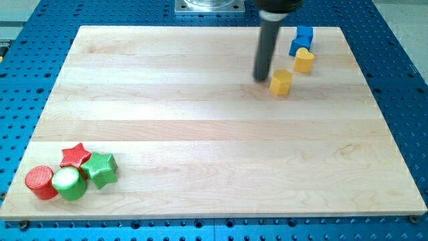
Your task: Move the hexagon to the bottom of the heart
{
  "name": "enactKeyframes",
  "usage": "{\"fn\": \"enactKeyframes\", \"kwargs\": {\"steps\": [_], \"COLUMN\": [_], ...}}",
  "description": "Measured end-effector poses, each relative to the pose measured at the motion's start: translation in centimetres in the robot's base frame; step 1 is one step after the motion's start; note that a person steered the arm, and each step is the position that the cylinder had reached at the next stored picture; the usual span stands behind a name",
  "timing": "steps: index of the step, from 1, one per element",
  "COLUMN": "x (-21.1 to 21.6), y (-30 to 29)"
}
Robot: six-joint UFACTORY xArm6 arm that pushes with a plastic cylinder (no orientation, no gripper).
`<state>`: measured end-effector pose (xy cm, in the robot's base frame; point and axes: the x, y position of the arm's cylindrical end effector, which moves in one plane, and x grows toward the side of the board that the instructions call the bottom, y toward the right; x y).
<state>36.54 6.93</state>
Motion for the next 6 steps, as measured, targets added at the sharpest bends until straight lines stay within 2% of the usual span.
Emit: {"fn": "enactKeyframes", "kwargs": {"steps": [1,3,5,6], "x": [3.2,2.1,1.2,6.5], "y": [-0.4,7.4,9.5,7.0]}}
